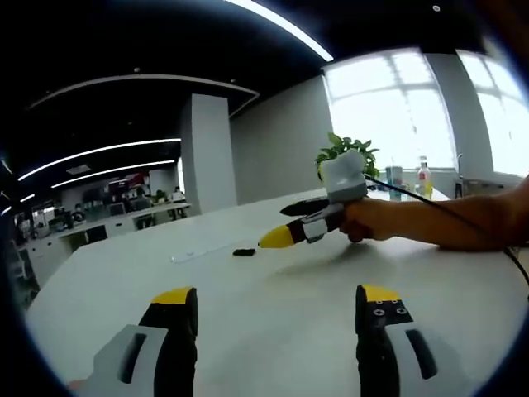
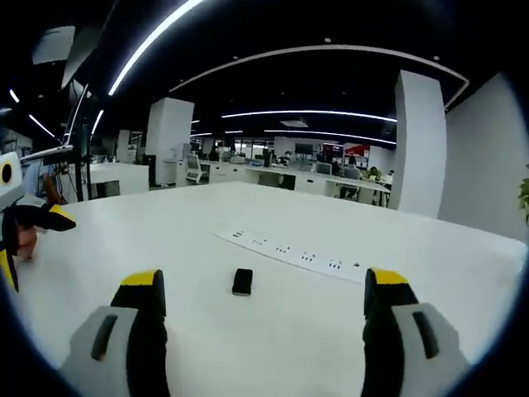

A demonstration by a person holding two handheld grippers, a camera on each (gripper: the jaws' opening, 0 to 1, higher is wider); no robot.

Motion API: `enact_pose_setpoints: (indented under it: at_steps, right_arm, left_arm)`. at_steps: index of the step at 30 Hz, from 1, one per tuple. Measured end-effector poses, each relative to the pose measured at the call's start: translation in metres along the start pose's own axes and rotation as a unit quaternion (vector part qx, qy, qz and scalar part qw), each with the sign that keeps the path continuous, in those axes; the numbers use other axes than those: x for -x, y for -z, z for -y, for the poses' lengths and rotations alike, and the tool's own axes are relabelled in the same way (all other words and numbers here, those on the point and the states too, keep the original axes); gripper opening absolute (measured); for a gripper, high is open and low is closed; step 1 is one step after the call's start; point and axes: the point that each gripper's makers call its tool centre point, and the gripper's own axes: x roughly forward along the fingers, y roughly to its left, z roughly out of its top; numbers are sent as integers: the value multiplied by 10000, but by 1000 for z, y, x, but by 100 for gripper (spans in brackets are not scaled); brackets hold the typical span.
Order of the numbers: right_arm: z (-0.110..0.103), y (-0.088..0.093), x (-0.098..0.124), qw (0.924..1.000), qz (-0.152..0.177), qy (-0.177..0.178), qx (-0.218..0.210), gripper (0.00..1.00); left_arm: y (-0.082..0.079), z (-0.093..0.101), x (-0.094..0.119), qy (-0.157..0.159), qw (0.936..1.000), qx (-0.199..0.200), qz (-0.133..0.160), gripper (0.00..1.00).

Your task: Snap the two parts of the plastic buckle together until the buckle closes and remains connected.

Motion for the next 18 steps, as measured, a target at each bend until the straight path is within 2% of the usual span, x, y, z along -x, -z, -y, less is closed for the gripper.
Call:
enact_pose_setpoints:
  at_steps: [4, 11, 14, 18]
  right_arm:
    - [4, -4, 14, 9998, 155, 93, 24, 100]
    - [4, 4, 41, 9998, 111, 154, -92, 100]
    - [4, 6, 51, 9997, 53, 198, -92, 93]
    - [0, 7, 59, 9997, 78, 146, -192, 97]
  left_arm:
    - [-2, -4, -2, 1, 10000, 21, 1, 79]
    - [-5, -15, -2, -99, 9998, 129, 104, 80]
    - [-7, -18, -1, -178, 9995, 180, 164, 81]
    - [-8, -20, -2, -153, 9994, 247, 196, 81]
